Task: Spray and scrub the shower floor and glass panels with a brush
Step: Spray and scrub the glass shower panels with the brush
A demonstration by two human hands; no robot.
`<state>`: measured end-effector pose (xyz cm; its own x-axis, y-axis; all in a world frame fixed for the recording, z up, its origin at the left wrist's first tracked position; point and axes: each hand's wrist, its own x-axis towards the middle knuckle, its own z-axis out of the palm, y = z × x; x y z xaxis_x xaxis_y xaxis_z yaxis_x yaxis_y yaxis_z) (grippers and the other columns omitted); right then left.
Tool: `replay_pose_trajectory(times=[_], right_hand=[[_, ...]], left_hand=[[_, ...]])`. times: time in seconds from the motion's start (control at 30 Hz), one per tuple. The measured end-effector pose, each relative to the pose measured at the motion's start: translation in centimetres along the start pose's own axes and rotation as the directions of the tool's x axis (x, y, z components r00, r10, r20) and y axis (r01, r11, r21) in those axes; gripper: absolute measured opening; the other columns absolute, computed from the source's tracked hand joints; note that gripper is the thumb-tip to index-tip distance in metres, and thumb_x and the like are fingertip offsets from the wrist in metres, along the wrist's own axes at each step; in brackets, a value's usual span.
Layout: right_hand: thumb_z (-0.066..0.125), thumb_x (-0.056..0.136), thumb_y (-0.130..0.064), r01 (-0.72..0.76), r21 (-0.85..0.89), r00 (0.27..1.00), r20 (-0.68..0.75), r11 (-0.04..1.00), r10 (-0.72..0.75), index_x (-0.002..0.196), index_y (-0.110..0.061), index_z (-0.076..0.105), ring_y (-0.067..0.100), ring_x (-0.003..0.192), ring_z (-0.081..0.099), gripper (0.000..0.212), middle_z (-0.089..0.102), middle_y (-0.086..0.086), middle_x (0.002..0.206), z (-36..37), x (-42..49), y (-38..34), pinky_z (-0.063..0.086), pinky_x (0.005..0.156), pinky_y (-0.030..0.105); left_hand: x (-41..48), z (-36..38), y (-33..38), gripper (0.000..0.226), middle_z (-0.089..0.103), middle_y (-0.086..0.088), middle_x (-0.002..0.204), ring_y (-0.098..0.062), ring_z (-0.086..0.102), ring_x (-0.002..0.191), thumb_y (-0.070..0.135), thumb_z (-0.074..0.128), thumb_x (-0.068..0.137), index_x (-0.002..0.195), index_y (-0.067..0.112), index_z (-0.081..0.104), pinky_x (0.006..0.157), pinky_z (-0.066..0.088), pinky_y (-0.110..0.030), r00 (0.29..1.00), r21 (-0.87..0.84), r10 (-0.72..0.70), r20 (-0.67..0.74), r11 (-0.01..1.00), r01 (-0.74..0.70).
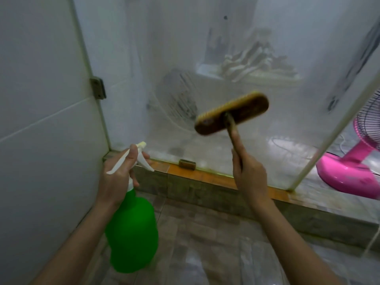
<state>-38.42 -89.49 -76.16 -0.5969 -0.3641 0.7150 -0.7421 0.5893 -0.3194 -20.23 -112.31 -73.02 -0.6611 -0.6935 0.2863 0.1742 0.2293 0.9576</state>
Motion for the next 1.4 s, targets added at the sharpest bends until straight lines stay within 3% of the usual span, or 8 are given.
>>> replay_pose_trajectory(times=[0.13,0.33,0.57,0.8,1.03,1.17,1.27,1.4], right_hand=[[0.038,0.104,-0.022,-0.056,0.154,0.983,-0.167,0.986,0.082,0.151,-0.031,0.017,0.019,0.041,0.042,0.053,0.042,0.004,0.052,-1.1,2.6,0.1,0.037,0.039,0.035],[0.042,0.099,-0.024,-0.245,0.102,0.964,0.132,0.964,0.231,0.150,-0.047,0.014,0.012,0.044,0.048,0.062,0.054,0.002,0.058,-0.6,-10.6,4.6,0.043,0.044,0.041],[0.040,0.104,-0.021,-0.204,0.270,0.903,-0.320,0.941,0.288,0.150,-0.025,0.025,0.020,0.045,0.035,0.049,0.040,0.009,0.054,-3.9,1.3,3.8,0.025,0.042,0.020],[0.043,0.101,-0.024,-0.444,0.258,0.884,-0.028,0.858,0.466,0.148,-0.044,0.025,0.012,0.041,0.037,0.054,0.043,-0.003,0.052,-0.3,-12.7,6.7,0.034,0.042,0.027],[0.039,0.104,-0.025,-0.363,0.315,0.830,-0.318,0.877,0.458,0.149,-0.031,0.025,0.017,0.046,0.035,0.047,0.041,-0.009,0.062,-3.7,-3.1,6.4,0.030,0.044,0.024],[0.043,0.102,-0.016,-0.524,0.316,0.822,-0.055,0.790,0.567,0.150,-0.029,0.030,0.023,0.060,0.053,0.051,0.049,0.016,0.070,-1.8,-13.1,7.1,0.038,0.047,0.034],[0.042,0.103,-0.020,-0.565,0.298,0.808,0.012,0.770,0.589,0.149,-0.039,0.027,0.013,0.043,0.039,0.052,0.042,0.003,0.054,-1.6,-14.8,6.6,0.033,0.043,0.022],[0.042,0.103,-0.017,-0.521,0.349,0.793,-0.141,0.779,0.593,0.151,-0.022,0.028,-0.001,0.077,0.058,0.050,0.058,-0.039,0.100,-2.7,-8.5,5.5,0.037,0.062,0.000]], left_hand=[[-0.3,1.9,0.4,0.034,0.075,0.018,0.078,-0.007,0.051,0.039,0.039,0.050,0.101,0.078,0.038,0.075,0.038,0.041,-0.018,1.000,-0.003,0.016,0.024,1.000,-0.016],[-0.5,4.2,0.2,0.037,0.077,0.010,0.089,-0.029,0.058,0.051,0.067,0.043,0.086,0.079,0.051,0.075,0.044,0.043,-0.025,0.993,0.044,0.017,0.115,0.999,-0.022],[-2.1,6.6,-0.7,0.051,0.072,0.015,0.070,-0.009,0.049,0.035,0.045,0.042,0.100,0.090,0.008,0.074,0.041,0.039,-0.015,0.985,0.088,-0.002,0.170,0.996,-0.013],[-3.3,8.0,-2.6,0.047,0.077,0.009,0.084,-0.011,0.050,0.037,0.051,0.041,0.093,0.084,0.020,0.075,0.042,0.041,-0.019,0.974,0.081,-0.040,0.224,0.996,0.022],[-4.4,9.2,-3.4,0.045,0.076,-0.001,0.090,-0.008,0.056,0.044,0.052,0.041,0.091,0.091,0.020,0.074,0.041,0.043,-0.018,0.957,0.056,-0.127,0.262,0.992,0.116],[-5.0,10.2,-3.5,0.047,0.076,0.003,0.087,-0.009,0.057,0.047,0.052,0.043,0.091,0.090,0.017,0.075,0.041,0.044,-0.020,0.951,0.048,-0.116,0.287,0.993,0.107],[-5.2,10.2,-3.6,0.048,0.076,0.001,0.088,-0.010,0.060,0.051,0.050,0.044,0.092,0.091,0.014,0.075,0.040,0.044,-0.020,0.952,0.025,-0.111,0.286,0.994,0.109],[-5.1,9.8,-4.6,0.037,0.077,0.002,0.089,-0.020,0.066,0.067,0.051,0.049,0.093,0.090,0.025,0.074,0.042,0.046,-0.024,0.947,0.007,-0.170,0.274,0.985,0.175]])
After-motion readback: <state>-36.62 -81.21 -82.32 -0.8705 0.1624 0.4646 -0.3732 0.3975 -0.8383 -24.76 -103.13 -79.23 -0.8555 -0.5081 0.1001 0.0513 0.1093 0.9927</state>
